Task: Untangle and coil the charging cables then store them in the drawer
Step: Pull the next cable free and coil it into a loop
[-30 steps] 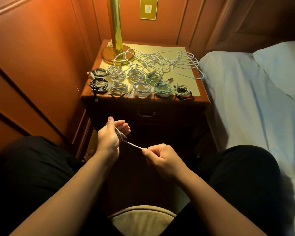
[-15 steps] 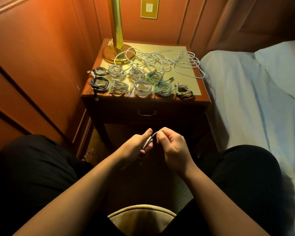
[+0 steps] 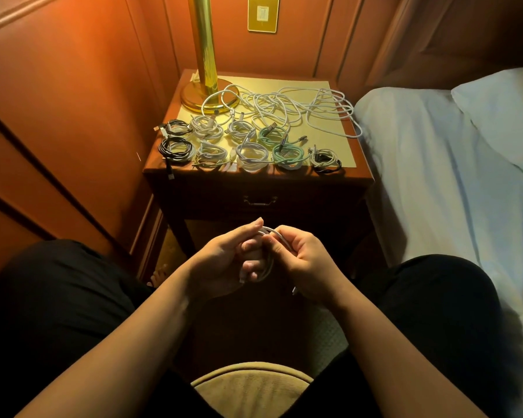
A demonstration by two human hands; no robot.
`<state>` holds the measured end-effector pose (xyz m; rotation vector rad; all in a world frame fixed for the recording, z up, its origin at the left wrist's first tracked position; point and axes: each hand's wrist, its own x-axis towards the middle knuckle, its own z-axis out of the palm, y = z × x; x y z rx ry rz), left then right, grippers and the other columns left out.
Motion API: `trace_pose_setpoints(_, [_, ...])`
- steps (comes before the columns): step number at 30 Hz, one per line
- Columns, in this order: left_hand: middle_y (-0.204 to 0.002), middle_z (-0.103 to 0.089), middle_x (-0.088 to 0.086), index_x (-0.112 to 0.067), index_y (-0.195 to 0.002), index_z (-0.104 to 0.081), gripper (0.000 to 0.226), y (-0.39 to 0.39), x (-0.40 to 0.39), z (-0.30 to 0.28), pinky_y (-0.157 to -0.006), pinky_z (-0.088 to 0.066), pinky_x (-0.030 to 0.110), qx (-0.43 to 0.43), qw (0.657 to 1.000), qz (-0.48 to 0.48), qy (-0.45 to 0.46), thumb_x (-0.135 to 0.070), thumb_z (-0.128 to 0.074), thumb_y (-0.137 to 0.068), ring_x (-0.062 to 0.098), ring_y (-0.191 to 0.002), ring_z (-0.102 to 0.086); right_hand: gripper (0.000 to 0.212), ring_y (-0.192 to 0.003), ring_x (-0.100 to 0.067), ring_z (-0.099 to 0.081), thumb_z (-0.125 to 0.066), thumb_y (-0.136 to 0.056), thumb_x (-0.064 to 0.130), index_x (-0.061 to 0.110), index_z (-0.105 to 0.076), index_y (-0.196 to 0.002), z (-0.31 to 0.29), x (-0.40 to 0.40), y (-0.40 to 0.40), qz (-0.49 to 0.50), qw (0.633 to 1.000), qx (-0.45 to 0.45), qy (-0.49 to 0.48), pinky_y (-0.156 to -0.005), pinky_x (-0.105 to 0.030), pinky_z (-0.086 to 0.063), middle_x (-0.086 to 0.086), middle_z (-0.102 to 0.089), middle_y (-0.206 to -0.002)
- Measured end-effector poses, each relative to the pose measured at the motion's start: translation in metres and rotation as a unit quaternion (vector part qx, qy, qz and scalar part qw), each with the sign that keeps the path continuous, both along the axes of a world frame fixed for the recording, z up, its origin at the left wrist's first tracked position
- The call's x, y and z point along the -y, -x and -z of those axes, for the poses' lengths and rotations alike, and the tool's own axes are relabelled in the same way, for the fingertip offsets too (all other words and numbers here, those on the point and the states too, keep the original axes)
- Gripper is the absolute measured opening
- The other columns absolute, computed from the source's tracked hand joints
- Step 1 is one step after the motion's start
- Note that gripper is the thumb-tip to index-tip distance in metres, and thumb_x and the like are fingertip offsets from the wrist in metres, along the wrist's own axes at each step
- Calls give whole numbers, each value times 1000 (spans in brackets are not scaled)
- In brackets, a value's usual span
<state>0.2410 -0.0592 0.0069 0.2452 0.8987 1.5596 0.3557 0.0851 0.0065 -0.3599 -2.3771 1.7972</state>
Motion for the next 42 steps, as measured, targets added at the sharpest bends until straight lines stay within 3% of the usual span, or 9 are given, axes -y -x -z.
trace_pose_setpoints(3, [-61,-51,0,-10,-74,-60,49,-4,-8,-4,-52,-49,23,-61,986,-102,113,-56,-62,-91,8,-51,-52,21,-68,-8,-65,-62,-104,30,14,-69,-94,2,5,2,22,998,-5,-61,-61,-31,-53,6,-70,-78])
trace_pose_setpoints(6, [-70,-61,3,-3,-91,-66,56,-4,-10,2,-54,-51,24,-75,971,-159,165,-59,-59,-94,11,-56,-59,18,-75,-12,-71,-62,-104,31,17,-69,-95,5,12,3,23,994,3,-111,-63,-31,-59,3,-73,-83])
trace_pose_setpoints(11, [-61,-33,0,-14,-69,-44,47,-7,-6,11,-49,-31,23,-116,971,-159,134,-39,-40,-109,10,-52,-32,20,-80,-25,-71,-60,-101,37,25,-74,-94,8,-1,2,40,995,72,-50,-75,-52,-58,-1,-74,-84])
trace_pose_setpoints(15, [-61,-25,-3,-19,-64,-38,50,-2,-2,23,-51,-22,26,-125,962,-192,146,-37,-37,-110,11,-53,-24,26,-84,-22,-64,-52,-108,31,26,-77,-104,4,-6,-5,0,982,164,-96,-78,-40,-54,-3,-65,-96])
trace_pose_setpoints(18, [-61,-27,-3,-19,-65,-39,48,2,-1,29,-45,-21,22,-86,963,-215,136,-35,-36,-111,8,-49,-23,30,-81,-15,-64,-50,-109,38,21,-73,-102,4,-6,-5,13,952,256,-168,-67,-27,-50,3,-65,-94])
trace_pose_setpoints(22, [-59,-30,-5,-18,-64,-39,48,2,-1,37,-39,-22,20,-4,967,-217,134,-36,-38,-109,6,-43,-25,21,-66,-8,-60,-52,-109,28,18,-67,-99,18,-7,-3,17,955,292,-44,-58,-21,-45,-1,-67,-83])
trace_pose_setpoints(29, [-60,-29,-5,-18,-63,-39,49,-3,-1,35,-38,-21,18,80,967,-209,120,-37,-40,-108,5,-42,-26,28,-57,-4,-50,-44,-112,22,15,-67,-98,16,-6,1,56,973,198,103,-50,-15,-39,3,-65,-75])
trace_pose_setpoints(35, [-59,-27,-6,-18,-59,-42,53,-6,0,27,-38,-20,17,98,977,-161,104,-36,-37,-108,5,-42,-25,26,-62,-4,-51,-44,-112,25,18,-68,-106,11,-5,-1,38,955,211,206,-56,-20,-37,9,-65,-76])
trace_pose_setpoints(42, [-58,-30,-3,-17,-65,-38,48,-13,-3,27,-38,-29,18,54,979,-155,118,-38,-38,-108,8,-44,-27,23,-64,-5,-52,-52,-109,30,23,-72,-99,11,6,-2,-20,955,236,177,-57,-21,-39,6,-62,-77])
